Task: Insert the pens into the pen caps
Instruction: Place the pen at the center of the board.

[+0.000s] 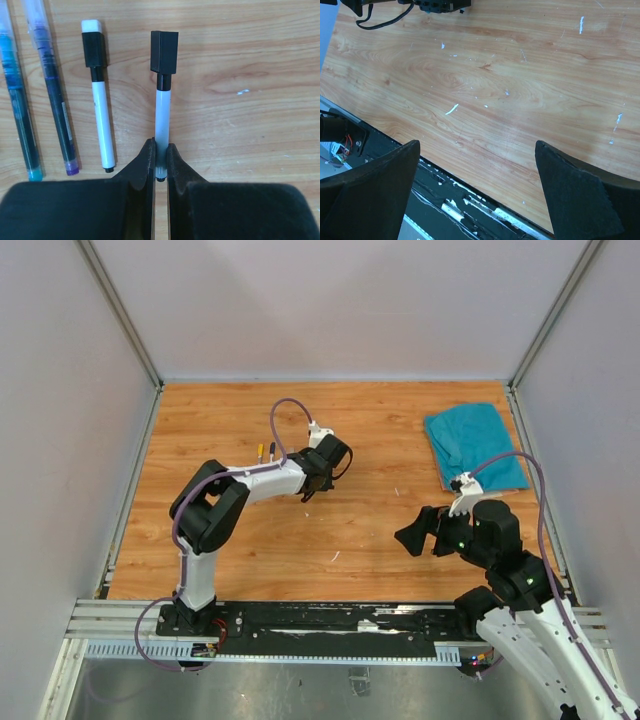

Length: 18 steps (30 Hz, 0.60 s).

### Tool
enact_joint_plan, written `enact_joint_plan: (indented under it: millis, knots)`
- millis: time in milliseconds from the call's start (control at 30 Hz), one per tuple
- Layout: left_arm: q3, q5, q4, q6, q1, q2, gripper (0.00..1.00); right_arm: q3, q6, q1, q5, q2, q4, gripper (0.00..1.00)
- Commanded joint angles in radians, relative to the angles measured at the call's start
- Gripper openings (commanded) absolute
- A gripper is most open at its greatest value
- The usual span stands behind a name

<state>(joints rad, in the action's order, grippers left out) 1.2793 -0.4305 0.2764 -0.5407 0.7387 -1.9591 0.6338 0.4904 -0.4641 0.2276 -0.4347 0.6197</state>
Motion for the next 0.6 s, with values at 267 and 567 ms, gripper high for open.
enact_joint_plan:
  millis: [267, 567]
  knots:
    - [0.059, -0.069, 0.035, -0.011, -0.024, -0.067, 0.07, -0.020, -0.012, 0.015, -0.002, 0.002, 0.021, 0.97]
    - [0.065, -0.077, 0.037, -0.021, -0.028, -0.094, 0.27, -0.020, -0.011, 0.015, 0.003, 0.002, 0.025, 0.97]
